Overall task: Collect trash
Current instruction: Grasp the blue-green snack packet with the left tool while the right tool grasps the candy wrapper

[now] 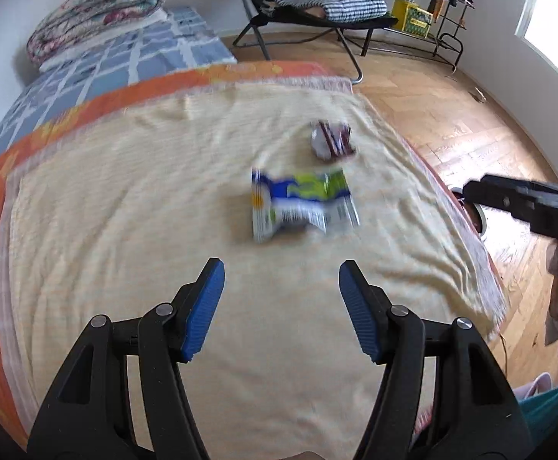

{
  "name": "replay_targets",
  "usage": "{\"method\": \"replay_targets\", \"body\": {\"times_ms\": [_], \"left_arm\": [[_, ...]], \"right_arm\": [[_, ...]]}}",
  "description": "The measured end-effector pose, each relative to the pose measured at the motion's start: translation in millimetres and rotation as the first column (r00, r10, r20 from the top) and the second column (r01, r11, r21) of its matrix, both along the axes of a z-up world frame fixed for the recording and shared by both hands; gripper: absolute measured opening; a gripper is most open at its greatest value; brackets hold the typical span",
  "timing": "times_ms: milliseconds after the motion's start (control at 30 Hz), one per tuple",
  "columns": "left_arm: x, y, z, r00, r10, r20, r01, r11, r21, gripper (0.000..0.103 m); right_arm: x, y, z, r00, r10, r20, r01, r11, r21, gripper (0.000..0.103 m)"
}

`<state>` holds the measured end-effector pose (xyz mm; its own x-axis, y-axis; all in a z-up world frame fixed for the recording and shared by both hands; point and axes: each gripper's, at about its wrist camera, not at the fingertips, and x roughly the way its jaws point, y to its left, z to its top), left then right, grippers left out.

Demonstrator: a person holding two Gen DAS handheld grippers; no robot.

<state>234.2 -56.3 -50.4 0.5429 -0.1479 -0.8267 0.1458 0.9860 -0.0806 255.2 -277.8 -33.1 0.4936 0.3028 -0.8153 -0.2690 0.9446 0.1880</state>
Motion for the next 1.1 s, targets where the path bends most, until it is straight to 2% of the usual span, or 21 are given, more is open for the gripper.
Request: {"method": "replay_targets", "body": {"times_ms": [133,200,333,500,633,733,967,1033,1100], "left_arm": [[37,-2,0,1.000,-0.029,0.004,0.029,0.999,-0.035,0.064],[57,-6,-3,0.998,-0.064,-0.009,0.064,0.997,-0.052,0.064],[90,-10,-14,0.996,-0.078,-0.033,0.075,0.995,-0.068,0.064],[120,-16,-30,0.992,-0.106,-0.064,0.101,0.992,-0.078,0.064],[134,-20,-44,0.984,-0.141,-0.105,0.128,0.985,-0.117,0.064],[137,-20,-56,0.975,-0.153,-0.164,0.134,0.984,-0.121,0.064],[114,-12,-60,0.955,-0.200,-0.221,0.164,0.972,-0.169,0.064],[105,-13,-59,0.954,-0.208,-0.218,0.176,0.972,-0.158,0.064],[94,-21,-58,0.953,-0.221,-0.206,0.205,0.974,-0.099,0.073]], "right_arm": [[16,-3,-6,1.000,-0.010,-0.011,0.010,1.000,0.016,0.063],[24,-4,-9,1.000,-0.014,-0.016,0.014,1.000,0.021,0.063],[36,-7,-16,1.000,-0.011,-0.026,0.012,0.999,0.034,0.063],[47,-13,-24,0.999,-0.015,-0.036,0.016,0.999,0.051,0.063],[54,-15,-30,0.999,-0.015,-0.045,0.018,0.998,0.058,0.063],[57,-14,-34,0.999,-0.013,-0.052,0.017,0.998,0.061,0.063],[58,-9,-37,0.998,-0.007,-0.056,0.010,0.998,0.064,0.063],[57,-6,-36,0.999,-0.002,-0.054,0.005,0.998,0.060,0.063],[58,-4,-35,0.998,0.002,-0.055,0.002,0.998,0.062,0.063]]}}
